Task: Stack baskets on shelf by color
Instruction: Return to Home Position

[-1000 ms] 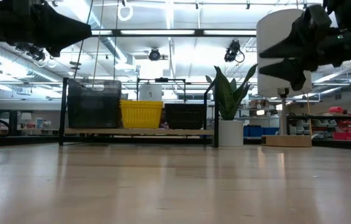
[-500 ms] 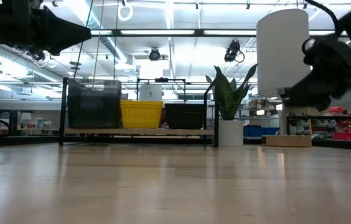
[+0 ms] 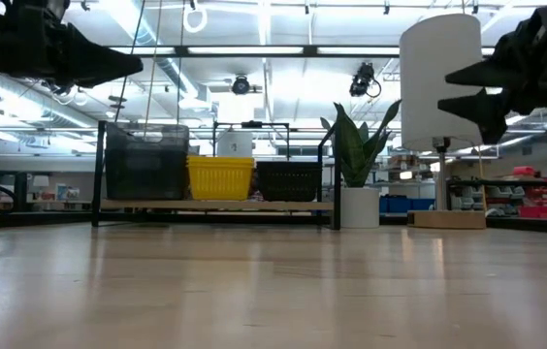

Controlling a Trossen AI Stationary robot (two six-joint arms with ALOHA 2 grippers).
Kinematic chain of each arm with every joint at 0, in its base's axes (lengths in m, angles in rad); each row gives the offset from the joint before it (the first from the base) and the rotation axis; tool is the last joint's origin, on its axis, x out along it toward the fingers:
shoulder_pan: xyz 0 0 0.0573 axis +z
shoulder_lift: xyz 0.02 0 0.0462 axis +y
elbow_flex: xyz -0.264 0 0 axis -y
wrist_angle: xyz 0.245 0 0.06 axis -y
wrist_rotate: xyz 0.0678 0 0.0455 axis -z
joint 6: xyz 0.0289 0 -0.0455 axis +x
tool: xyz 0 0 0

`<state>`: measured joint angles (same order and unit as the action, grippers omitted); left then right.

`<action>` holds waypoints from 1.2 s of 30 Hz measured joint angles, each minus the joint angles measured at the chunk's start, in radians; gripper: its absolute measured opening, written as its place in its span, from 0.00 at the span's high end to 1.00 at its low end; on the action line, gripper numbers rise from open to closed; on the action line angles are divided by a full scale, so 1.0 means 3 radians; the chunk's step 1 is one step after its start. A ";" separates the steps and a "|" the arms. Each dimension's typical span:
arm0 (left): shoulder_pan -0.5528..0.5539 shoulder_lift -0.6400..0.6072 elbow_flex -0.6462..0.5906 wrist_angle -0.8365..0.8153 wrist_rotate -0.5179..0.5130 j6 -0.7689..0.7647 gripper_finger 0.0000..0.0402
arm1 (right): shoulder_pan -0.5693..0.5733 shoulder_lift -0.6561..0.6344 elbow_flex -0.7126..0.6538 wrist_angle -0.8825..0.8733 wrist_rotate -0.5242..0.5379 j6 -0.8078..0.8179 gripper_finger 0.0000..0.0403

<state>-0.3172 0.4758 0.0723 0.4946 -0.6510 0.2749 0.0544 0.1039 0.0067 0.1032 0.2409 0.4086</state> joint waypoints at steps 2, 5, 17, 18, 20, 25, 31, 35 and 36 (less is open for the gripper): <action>0.0000 0.0004 0.0000 0.0001 0.0001 -0.0045 0.71 | 0.0000 -0.0088 0.0000 0.0006 0.0000 -0.0001 0.45; 0.0000 0.0000 0.0000 0.0020 -0.0011 -0.0107 0.71 | -0.0001 -0.0159 0.0000 0.0005 0.0000 0.0000 0.45; -0.0005 -0.0436 -0.0027 -0.0055 0.0489 -0.0122 0.71 | 0.0000 -0.0163 0.0000 0.0003 -0.0001 -0.0001 0.45; -0.0005 -0.0492 -0.0075 -0.0029 0.0563 -0.0164 0.71 | 0.0000 -0.0163 0.0000 0.0003 -0.0001 -0.0001 0.45; -0.0005 -0.0605 -0.0207 0.0061 0.0665 -0.0234 0.71 | 0.0000 -0.0163 0.0000 0.0003 -0.0001 -0.0001 0.45; -0.0077 -0.0904 -0.0211 -0.0358 0.0752 -0.0402 0.71 | -0.0001 -0.0160 -0.0001 0.0003 -0.0003 -0.0001 0.45; -0.0255 -0.1047 -0.0212 -0.0426 0.1030 -0.0955 0.71 | -0.0001 -0.0157 -0.0001 0.0003 -0.0003 -0.0001 0.45; -0.0338 -0.1040 -0.0214 -0.0534 0.1032 -0.1710 0.71 | -0.0001 -0.0157 -0.0001 0.0003 -0.0003 -0.0001 0.45; -0.0343 -0.1041 -0.0214 -0.0529 0.1031 -0.1869 0.71 | -0.0001 -0.0157 -0.0001 0.0003 -0.0003 -0.0001 0.45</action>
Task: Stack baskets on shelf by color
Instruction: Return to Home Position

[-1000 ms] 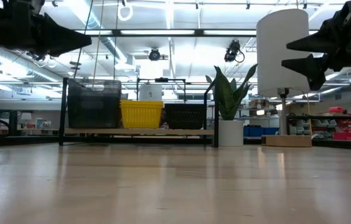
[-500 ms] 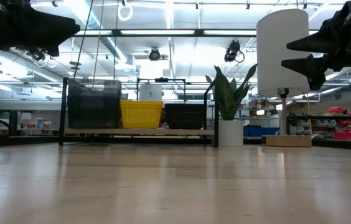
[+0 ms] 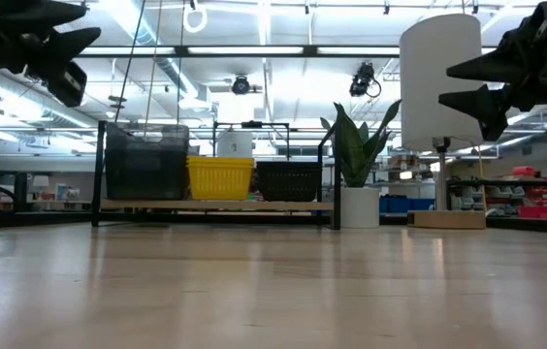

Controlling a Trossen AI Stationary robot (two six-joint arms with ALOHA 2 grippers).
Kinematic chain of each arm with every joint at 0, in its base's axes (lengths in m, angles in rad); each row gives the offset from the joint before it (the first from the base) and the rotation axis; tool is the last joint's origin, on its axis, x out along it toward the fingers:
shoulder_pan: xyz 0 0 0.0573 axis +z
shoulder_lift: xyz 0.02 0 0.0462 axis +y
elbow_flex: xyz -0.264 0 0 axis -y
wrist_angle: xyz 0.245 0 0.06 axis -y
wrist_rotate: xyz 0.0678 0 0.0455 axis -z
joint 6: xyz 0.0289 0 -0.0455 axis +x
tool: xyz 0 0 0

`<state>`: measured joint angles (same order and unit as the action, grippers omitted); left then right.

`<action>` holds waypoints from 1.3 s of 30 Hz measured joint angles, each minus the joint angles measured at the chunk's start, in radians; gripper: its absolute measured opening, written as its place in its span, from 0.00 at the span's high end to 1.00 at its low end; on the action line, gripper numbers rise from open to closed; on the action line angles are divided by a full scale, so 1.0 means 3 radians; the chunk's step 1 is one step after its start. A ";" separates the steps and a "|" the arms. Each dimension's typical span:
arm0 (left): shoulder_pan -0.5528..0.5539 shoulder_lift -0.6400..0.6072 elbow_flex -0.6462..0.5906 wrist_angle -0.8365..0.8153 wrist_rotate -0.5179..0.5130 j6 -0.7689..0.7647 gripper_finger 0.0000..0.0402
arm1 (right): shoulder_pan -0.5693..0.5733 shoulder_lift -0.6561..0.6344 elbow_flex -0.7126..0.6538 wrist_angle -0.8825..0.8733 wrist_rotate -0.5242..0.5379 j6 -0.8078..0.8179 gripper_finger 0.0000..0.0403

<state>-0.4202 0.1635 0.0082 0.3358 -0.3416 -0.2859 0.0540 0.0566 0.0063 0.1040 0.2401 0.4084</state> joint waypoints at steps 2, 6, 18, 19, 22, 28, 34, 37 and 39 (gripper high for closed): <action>-0.0002 0.0000 0.0000 0.0007 0.0000 -0.0244 0.71 | 0.0000 0.0000 0.0000 0.0000 0.0000 0.0000 0.45; 0.0000 0.0000 0.0000 0.0008 -0.0003 -0.0381 0.71 | 0.0000 0.0000 0.0000 0.0000 0.0000 0.0000 0.45; 0.0000 0.0000 -0.0001 0.0008 -0.0004 -0.0380 0.71 | 0.0000 0.0000 0.0000 0.0000 0.0000 0.0000 0.45; 0.0000 0.0000 -0.0001 0.0008 -0.0004 -0.0380 0.71 | 0.0000 0.0000 0.0000 0.0000 0.0000 0.0000 0.45; 0.0000 0.0000 -0.0001 0.0008 -0.0004 -0.0380 0.71 | 0.0000 0.0000 0.0000 0.0000 0.0000 0.0000 0.45; 0.0000 0.0000 -0.0001 0.0009 -0.0004 -0.0379 0.71 | 0.0000 0.0000 0.0000 0.0000 0.0001 0.0000 0.45; 0.0000 0.0000 -0.0003 0.0009 -0.0005 -0.0377 0.71 | 0.0000 0.0000 0.0000 0.0000 0.0001 0.0000 0.45; 0.0000 0.0000 -0.0003 0.0009 -0.0005 -0.0376 0.71 | 0.0000 0.0000 0.0000 0.0000 0.0001 0.0000 0.45; 0.0000 0.0000 -0.0003 0.0010 -0.0005 -0.0377 0.71 | 0.0000 0.0000 0.0000 0.0000 0.0001 0.0000 0.45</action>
